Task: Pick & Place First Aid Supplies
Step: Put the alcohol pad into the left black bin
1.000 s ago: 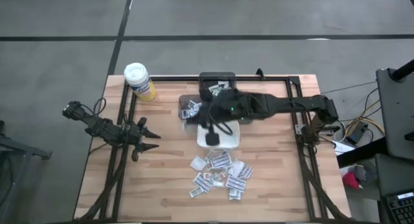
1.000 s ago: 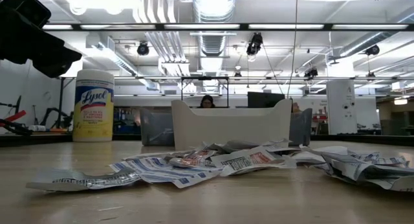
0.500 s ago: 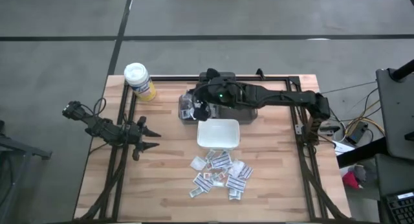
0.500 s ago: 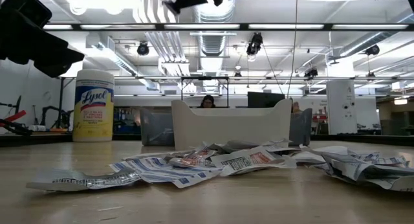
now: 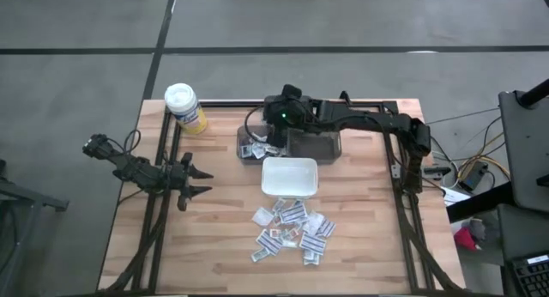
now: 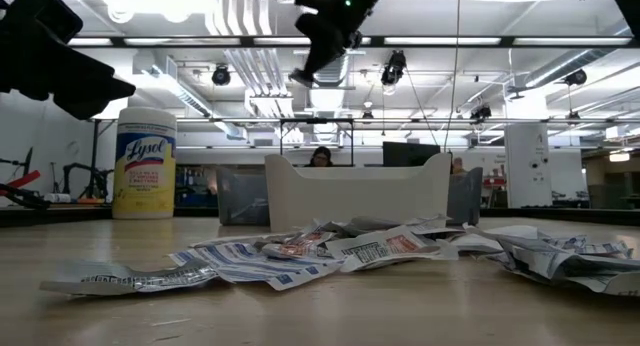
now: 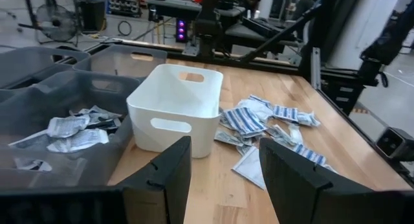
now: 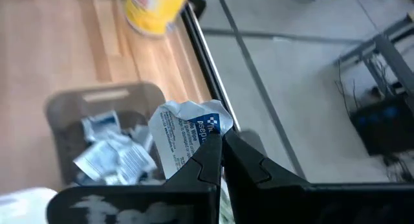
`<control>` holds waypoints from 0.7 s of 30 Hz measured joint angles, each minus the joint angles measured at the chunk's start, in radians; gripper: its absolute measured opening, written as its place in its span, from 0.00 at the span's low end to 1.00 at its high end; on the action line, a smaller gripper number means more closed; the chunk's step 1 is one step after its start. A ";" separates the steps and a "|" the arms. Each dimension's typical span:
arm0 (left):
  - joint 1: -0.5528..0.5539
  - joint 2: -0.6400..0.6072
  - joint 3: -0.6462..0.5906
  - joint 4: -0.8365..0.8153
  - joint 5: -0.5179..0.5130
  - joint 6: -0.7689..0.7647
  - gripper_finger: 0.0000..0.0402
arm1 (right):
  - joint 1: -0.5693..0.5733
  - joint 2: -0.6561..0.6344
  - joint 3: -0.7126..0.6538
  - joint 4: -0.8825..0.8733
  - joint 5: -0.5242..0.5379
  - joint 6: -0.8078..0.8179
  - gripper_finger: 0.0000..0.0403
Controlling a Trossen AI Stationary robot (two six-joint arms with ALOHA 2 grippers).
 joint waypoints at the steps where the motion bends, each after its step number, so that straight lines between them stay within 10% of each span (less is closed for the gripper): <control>1: 0.000 0.000 0.000 0.000 -0.013 0.000 0.44 | -0.010 0.000 0.000 -0.009 0.000 0.001 0.02; 21: 0.000 0.000 0.000 0.000 -0.062 0.023 0.44 | -0.124 0.058 0.000 -0.163 -0.398 -0.064 0.02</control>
